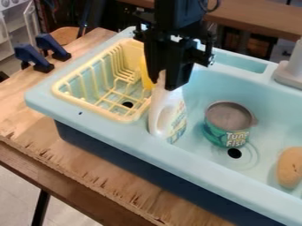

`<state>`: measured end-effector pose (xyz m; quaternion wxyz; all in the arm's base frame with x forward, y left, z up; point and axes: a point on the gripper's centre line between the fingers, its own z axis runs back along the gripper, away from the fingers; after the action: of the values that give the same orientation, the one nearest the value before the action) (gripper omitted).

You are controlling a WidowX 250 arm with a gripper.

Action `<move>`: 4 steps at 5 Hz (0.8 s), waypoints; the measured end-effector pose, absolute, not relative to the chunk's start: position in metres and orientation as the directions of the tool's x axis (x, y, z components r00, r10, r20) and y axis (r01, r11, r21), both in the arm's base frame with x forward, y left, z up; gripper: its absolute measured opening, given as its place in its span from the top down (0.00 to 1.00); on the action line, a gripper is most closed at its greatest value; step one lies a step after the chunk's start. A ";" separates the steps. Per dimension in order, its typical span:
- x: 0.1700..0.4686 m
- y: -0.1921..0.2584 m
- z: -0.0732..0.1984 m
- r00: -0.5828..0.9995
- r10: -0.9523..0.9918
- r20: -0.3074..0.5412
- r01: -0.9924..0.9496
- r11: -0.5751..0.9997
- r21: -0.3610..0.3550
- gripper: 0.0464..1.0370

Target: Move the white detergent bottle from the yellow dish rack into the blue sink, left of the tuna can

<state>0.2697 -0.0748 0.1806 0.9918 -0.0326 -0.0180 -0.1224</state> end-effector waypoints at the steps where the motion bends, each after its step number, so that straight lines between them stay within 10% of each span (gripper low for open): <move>1: 0.271 -0.068 0.173 0.977 -0.210 0.030 0.212 0.976 -0.044 0.62; 3: 0.271 -0.068 0.176 0.980 -0.199 0.030 0.200 0.978 -0.055 0.04; 4: 0.274 -0.069 0.194 0.975 -0.199 0.095 0.208 0.973 -0.096 0.03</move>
<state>0.2736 -0.0688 0.1940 0.9924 -0.0525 -0.0425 -0.1027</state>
